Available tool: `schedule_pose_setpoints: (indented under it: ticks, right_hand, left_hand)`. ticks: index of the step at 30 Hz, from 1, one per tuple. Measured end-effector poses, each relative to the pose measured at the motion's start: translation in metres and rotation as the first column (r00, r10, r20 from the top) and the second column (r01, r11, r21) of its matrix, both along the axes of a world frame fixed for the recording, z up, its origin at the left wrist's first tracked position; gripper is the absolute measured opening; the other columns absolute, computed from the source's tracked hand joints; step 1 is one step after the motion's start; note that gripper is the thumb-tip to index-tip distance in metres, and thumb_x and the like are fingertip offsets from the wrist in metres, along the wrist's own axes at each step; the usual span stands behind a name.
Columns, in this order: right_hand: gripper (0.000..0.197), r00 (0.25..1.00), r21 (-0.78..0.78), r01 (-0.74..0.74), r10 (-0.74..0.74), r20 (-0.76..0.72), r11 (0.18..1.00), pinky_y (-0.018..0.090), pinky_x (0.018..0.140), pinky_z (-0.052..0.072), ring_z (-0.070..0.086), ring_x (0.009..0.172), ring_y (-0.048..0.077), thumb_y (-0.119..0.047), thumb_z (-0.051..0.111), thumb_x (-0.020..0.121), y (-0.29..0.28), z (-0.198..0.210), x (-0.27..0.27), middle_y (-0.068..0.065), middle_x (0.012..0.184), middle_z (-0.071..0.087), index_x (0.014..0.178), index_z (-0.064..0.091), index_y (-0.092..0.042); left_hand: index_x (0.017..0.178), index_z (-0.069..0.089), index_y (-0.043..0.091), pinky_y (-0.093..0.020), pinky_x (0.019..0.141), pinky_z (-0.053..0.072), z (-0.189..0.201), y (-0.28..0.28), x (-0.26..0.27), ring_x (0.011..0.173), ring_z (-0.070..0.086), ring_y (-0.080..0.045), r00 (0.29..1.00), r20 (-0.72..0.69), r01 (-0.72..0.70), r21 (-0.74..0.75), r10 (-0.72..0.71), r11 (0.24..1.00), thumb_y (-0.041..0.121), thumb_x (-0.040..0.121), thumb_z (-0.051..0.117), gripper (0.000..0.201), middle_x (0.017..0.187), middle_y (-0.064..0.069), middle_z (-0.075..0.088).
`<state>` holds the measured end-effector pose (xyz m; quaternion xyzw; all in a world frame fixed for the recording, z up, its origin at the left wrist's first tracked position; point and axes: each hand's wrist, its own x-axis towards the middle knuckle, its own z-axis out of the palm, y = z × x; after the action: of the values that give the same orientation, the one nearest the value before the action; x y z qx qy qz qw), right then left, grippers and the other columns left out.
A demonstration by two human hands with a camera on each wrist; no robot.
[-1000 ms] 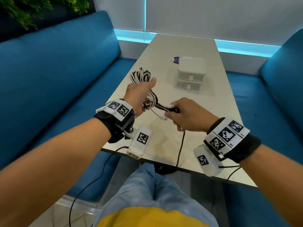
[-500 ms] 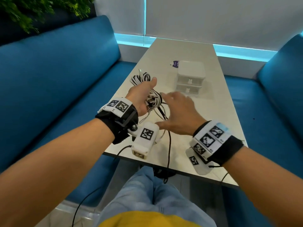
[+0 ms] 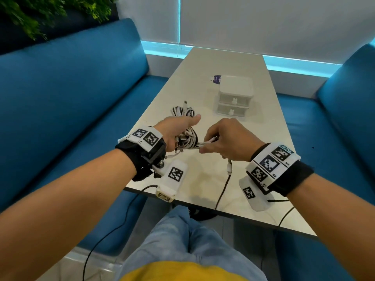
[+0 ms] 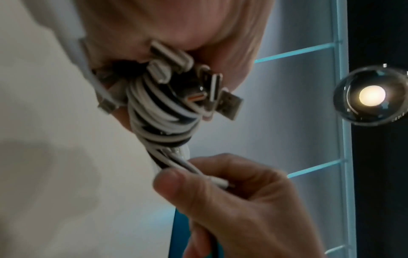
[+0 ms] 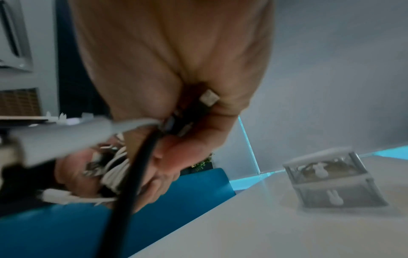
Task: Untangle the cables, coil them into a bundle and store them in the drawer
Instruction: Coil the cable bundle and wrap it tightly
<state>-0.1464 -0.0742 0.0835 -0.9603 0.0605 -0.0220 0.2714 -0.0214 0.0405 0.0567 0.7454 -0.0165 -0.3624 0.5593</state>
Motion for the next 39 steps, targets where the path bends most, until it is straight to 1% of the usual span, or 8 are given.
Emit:
schedule_pose_setpoints:
  ticks: [2, 7, 12, 20, 26, 30, 34, 39]
  right_hand:
    - [0.020, 0.999, 0.011, -0.048, 0.048, 0.008, 0.999, 0.009, 0.043, 0.037, 0.052, 0.042, -0.004, -0.028, 0.084, 0.072, 0.002, 0.002, -0.002, -0.009, 0.057, 0.060, 0.072, 0.071, -0.012]
    - [0.029, 0.985, 0.015, -0.157, 0.156, 0.077, 0.987, 0.018, 0.054, 0.042, 0.056, 0.057, 0.006, -0.032, 0.089, 0.061, 0.006, -0.002, -0.004, -0.006, 0.065, 0.065, 0.074, 0.071, -0.014]
    - [0.019, 0.977, 0.353, -0.130, 0.058, 0.207, 0.926, 0.023, 0.050, 0.041, 0.049, 0.048, 0.010, -0.026, 0.089, 0.058, 0.000, -0.011, -0.002, -0.005, 0.061, 0.063, 0.067, 0.073, -0.025]
    - [0.018, 0.997, 0.506, 0.036, -0.062, 0.036, 0.862, 0.014, 0.041, 0.039, 0.052, 0.045, 0.014, -0.017, 0.087, 0.066, 0.000, -0.012, -0.001, -0.005, 0.064, 0.065, 0.077, 0.073, -0.014]
    - [0.031, 0.995, 0.532, 0.093, -0.101, -0.014, 0.842, 0.026, 0.051, 0.052, 0.051, 0.042, 0.010, -0.011, 0.090, 0.061, -0.002, -0.016, 0.005, 0.014, 0.082, 0.066, 0.080, 0.067, -0.004]
    - [0.049, 0.990, 0.500, 0.101, -0.135, 0.032, 0.860, 0.026, 0.047, 0.049, 0.050, 0.049, 0.013, -0.006, 0.088, 0.060, -0.003, -0.017, 0.007, 0.008, 0.091, 0.054, 0.088, 0.048, -0.013]
    - [0.062, 0.998, 0.432, 0.039, -0.060, 0.035, 0.901, 0.025, 0.043, 0.043, 0.043, 0.045, 0.008, -0.011, 0.092, 0.054, -0.006, -0.013, 0.009, 0.007, 0.090, 0.051, 0.087, 0.040, -0.018]
    - [0.059, 0.998, 0.371, -0.040, 0.056, -0.030, 0.928, 0.022, 0.041, 0.037, 0.040, 0.041, 0.003, -0.013, 0.093, 0.052, -0.011, -0.004, 0.012, 0.010, 0.087, 0.049, 0.088, 0.047, -0.019]
  left_hand:
    - [0.121, 0.058, 0.010, -0.042, 0.087, 0.055, 0.002, 0.005, -0.006, 0.096, 0.071, -0.031, 0.985, -0.003, 0.170, 0.092, -0.170, 0.981, 0.064, 0.043, 0.081, 0.097, 0.108, -0.016, 0.071]
    - [0.087, 0.060, 0.007, -0.027, 0.052, 0.047, 0.006, 0.017, -0.018, 0.055, 0.061, -0.018, 0.885, -0.100, 0.463, 0.109, -0.454, 0.879, 0.030, 0.092, 0.060, 0.023, 0.063, -0.006, 0.065]
    - [0.080, 0.061, 0.015, -0.026, 0.065, 0.044, 0.001, 0.027, -0.022, 0.060, 0.050, -0.014, 0.843, -0.329, 0.363, -0.240, -0.427, 0.901, 0.057, 0.072, 0.060, 0.043, 0.066, -0.002, 0.054]
    - [0.068, 0.072, 0.014, -0.021, 0.060, 0.045, -0.003, 0.026, -0.023, 0.065, 0.041, -0.013, 0.845, -0.338, 0.325, -0.292, -0.415, 0.900, 0.067, 0.059, 0.060, 0.055, 0.068, -0.002, 0.045]
    - [0.077, 0.077, 0.016, -0.027, 0.076, 0.045, -0.014, 0.029, -0.017, 0.071, 0.050, -0.016, 0.803, -0.241, 0.441, -0.374, -0.545, 0.816, 0.034, 0.039, 0.098, 0.047, 0.075, -0.006, 0.054]
    - [0.090, 0.063, 0.008, -0.027, 0.067, 0.046, -0.010, 0.029, -0.019, 0.066, 0.051, -0.017, 0.777, -0.184, 0.544, -0.286, -0.602, 0.789, 0.008, 0.059, 0.084, 0.038, 0.075, -0.009, 0.050]
    - [0.101, 0.057, 0.002, -0.030, 0.070, 0.044, -0.008, 0.029, -0.021, 0.072, 0.053, -0.022, 0.745, -0.146, 0.632, -0.159, -0.651, 0.758, 0.016, 0.038, 0.094, 0.074, 0.096, -0.021, 0.051]
    - [0.081, 0.061, 0.005, -0.031, 0.064, 0.044, -0.007, 0.028, -0.026, 0.065, 0.053, -0.024, 0.737, -0.094, 0.658, -0.132, -0.670, 0.742, 0.014, 0.051, 0.083, 0.038, 0.078, -0.017, 0.054]
